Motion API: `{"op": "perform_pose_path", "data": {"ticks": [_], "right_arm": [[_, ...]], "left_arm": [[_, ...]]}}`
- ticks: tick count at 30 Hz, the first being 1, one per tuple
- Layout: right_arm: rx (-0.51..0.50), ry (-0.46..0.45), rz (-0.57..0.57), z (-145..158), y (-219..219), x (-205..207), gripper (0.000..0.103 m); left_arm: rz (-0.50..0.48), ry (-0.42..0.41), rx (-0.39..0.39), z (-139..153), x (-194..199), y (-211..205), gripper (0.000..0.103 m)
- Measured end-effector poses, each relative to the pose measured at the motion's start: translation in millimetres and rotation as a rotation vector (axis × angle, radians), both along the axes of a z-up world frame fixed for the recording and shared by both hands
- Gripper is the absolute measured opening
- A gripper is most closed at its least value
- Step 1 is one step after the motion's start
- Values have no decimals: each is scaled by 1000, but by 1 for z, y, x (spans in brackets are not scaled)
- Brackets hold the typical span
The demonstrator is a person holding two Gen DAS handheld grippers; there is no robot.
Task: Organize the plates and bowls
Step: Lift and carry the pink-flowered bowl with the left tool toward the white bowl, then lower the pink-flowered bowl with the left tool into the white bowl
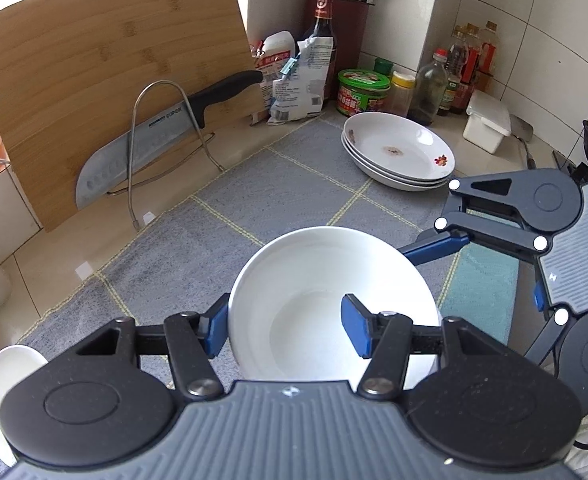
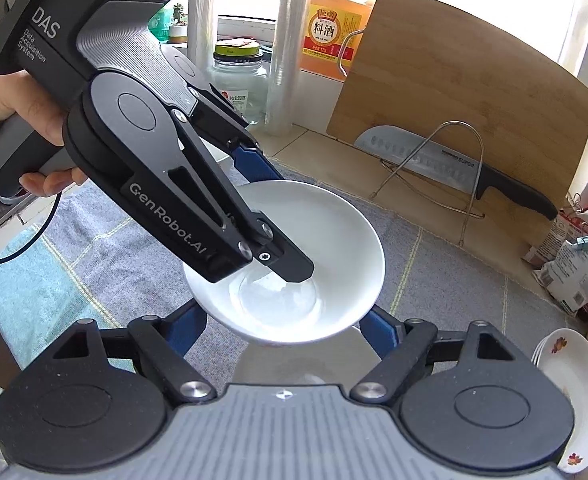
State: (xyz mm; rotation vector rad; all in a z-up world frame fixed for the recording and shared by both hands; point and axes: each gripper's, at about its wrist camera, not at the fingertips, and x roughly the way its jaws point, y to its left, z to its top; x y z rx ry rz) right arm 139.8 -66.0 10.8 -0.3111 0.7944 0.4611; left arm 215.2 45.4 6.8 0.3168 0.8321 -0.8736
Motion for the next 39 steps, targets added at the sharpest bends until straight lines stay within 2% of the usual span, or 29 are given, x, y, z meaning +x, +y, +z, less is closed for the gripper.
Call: {"op": "perform_pose_path", "data": {"ticks": [14,29,39], "right_arm": [[19,18,-74,-4,-27,-24,87],[47,72,-113,-21,-45,-23,87],[63,101,-117,-25,-48,-19,87]], "left_arm": [[-69,9,10,-7,-15,-33,57],[-96,35,40,-27,-16,-51,57],[-107,23,61,-34,-15,-55,57]]}}
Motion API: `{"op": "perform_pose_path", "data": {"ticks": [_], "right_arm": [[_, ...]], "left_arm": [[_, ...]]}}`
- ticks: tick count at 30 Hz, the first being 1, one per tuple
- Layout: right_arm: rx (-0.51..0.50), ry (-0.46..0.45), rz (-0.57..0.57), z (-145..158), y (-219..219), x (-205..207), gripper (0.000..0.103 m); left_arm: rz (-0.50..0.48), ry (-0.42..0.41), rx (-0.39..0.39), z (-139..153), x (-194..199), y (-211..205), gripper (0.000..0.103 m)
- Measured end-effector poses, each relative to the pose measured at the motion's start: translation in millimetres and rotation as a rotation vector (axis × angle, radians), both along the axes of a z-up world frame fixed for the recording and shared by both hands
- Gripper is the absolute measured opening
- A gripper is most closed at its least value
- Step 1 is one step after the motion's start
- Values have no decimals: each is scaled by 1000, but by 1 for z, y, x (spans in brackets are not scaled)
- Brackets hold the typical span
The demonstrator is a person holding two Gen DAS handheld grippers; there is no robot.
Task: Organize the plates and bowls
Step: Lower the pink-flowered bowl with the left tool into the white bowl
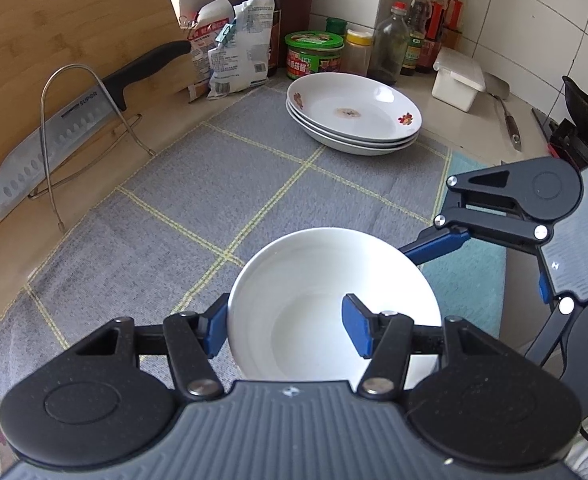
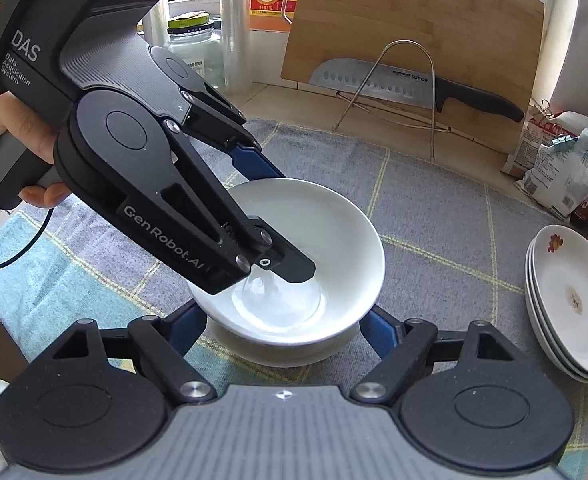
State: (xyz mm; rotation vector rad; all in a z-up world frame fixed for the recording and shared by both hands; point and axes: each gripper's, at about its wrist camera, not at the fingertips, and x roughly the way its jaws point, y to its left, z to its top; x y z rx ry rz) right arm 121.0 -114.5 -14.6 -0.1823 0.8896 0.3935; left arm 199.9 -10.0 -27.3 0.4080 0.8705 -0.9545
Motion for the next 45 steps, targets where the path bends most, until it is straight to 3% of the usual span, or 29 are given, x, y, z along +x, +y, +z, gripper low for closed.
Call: {"op": "perform_pose_path", "data": {"ticks": [29,31,33,34,39,42,45], "right_arm": [[6,25,6,-5,-4,7,87],[16,27,5,-5,-5,8,89],[35,15,0,-3,-6,7,102],[39,5,0,-2,-6,6,103],[60,-20,0,8,-7,1,103],[83,-31,8,13,-5,-4,103],[98,-33,27,17,1,-10,103]], "left_arm": [[-12,-23,-1,-5,-1,-2,60],[-18,-26,-6,-4,-3,-2,63],[-24,-30,-14,-3,-4,-1,67],[-25,-34,-15,-2,-5,-1,67],[-6,-65,-20,1,-9,5,75],[18,-85,-31,6,-12,14,86],[41,-98,-40,10,-17,26,86]]}}
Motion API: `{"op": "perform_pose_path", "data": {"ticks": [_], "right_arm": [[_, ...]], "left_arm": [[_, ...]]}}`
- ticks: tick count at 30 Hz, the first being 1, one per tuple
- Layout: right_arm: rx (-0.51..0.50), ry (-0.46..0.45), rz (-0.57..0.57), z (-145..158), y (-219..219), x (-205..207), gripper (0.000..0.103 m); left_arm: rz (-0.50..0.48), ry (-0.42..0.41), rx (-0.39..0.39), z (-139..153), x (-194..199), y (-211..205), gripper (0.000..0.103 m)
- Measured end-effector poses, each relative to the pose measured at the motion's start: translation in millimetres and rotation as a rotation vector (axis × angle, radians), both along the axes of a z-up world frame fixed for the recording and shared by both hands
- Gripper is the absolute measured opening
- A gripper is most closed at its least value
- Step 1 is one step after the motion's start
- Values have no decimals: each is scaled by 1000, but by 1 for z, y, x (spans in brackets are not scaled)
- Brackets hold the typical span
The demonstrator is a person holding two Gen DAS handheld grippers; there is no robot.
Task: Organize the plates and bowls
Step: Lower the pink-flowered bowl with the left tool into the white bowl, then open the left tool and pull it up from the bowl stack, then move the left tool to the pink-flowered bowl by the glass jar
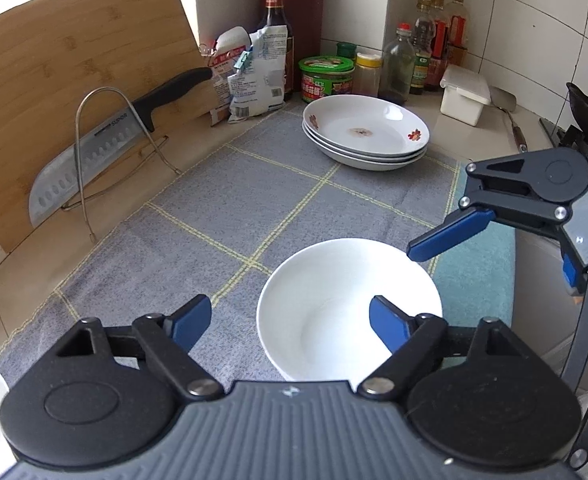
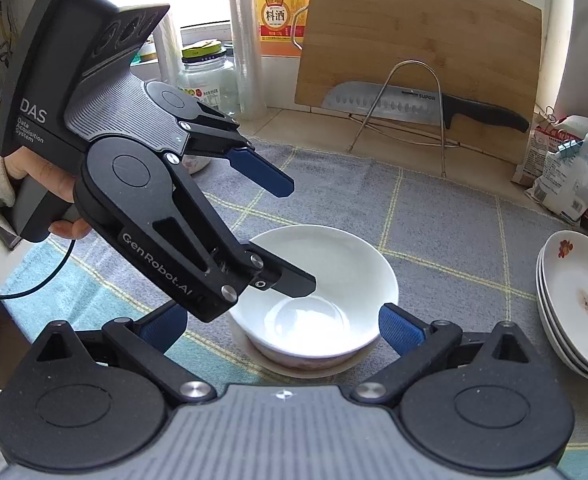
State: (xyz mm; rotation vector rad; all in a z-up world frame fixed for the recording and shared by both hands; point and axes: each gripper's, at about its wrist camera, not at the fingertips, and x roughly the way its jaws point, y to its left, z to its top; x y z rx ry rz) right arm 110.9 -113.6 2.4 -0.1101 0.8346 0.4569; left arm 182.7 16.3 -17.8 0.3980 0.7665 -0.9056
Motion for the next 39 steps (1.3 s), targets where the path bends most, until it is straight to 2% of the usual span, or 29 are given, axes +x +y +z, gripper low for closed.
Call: {"op": "perform_pose_path", "data": {"ticks": [14,19,21,25,27,32,39], "right_arm": [[37,5,5,-5,11,-14,103],[46,7,-14,-3,9,-13,103],[47,6,-21,-2,7,-12,103],[32,-4,-33,3,4,-11,103],[17,-13,-36,7,5,-8,103],[-24,-24,-21,13,14,7,103],[-104,-27,51,22,48,37,103]], "left_arm": [[62,80,-55,-15,-15,23,88],[77,63,-77,-13,-18,28,89],[97,52,-93,-11,-20,34,95],[183,24,-130,-9,-21,57,96],[243,7,-128,-11,-21,69,101],[407,-4,-130,-22,-17,108,101],[657,-33,-41,-43,-2,156,101]]}}
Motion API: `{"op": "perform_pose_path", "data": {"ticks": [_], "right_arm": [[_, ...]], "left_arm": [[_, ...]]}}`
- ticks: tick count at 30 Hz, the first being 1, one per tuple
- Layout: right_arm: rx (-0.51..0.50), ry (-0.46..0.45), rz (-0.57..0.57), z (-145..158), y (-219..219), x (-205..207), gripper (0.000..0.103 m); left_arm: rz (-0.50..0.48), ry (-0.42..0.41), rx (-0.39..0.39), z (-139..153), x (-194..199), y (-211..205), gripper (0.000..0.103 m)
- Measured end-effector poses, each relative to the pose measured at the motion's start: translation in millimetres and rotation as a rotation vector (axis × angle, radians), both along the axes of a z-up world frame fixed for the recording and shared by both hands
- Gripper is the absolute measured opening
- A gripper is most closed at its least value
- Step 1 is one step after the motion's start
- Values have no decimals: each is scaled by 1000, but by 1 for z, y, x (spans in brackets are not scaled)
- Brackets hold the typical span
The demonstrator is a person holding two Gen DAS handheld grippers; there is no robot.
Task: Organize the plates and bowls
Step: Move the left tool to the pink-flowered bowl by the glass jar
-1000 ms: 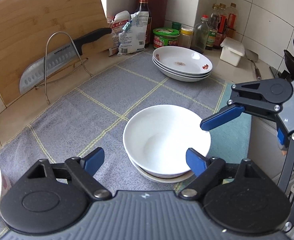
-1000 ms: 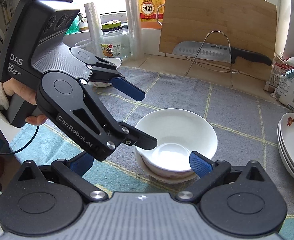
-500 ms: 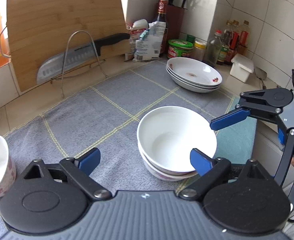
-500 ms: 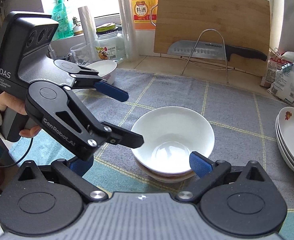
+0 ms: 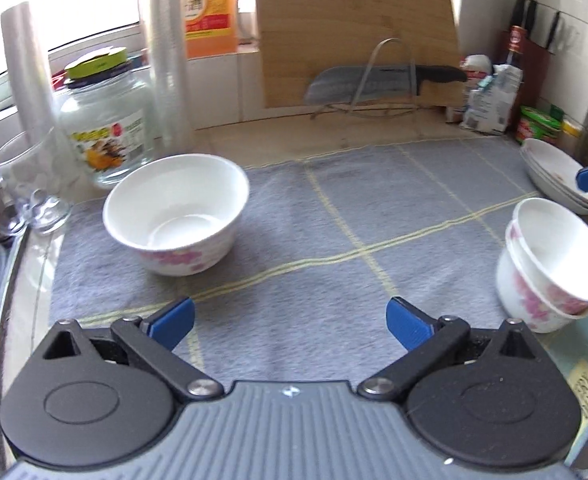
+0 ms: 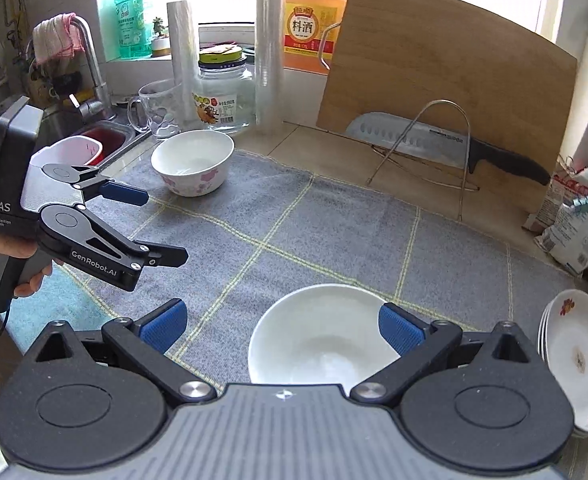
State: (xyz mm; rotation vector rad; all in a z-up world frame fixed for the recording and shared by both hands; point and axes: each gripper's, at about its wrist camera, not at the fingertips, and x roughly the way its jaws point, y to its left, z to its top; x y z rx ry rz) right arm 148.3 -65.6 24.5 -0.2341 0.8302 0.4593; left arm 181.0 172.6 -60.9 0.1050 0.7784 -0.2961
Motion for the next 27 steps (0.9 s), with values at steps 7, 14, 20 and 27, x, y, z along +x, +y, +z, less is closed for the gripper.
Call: {"op": "perform_pose_path", "data": {"ticks": [7,14,20,27], "right_arm": [[-43,-4,100,10,39,29,103],[-65,11,153,11,69,55,103],[-75,35,183,7,90,73,103],[-77,77,203,-1,107,98,103]], "left_arm": [[70,-29,47,-10,13,24,102],[82,-36,41,-17,22,32,102],[86,-12,21,-27,33,39,102],[76,-26,1,-34,37,42,103]]}}
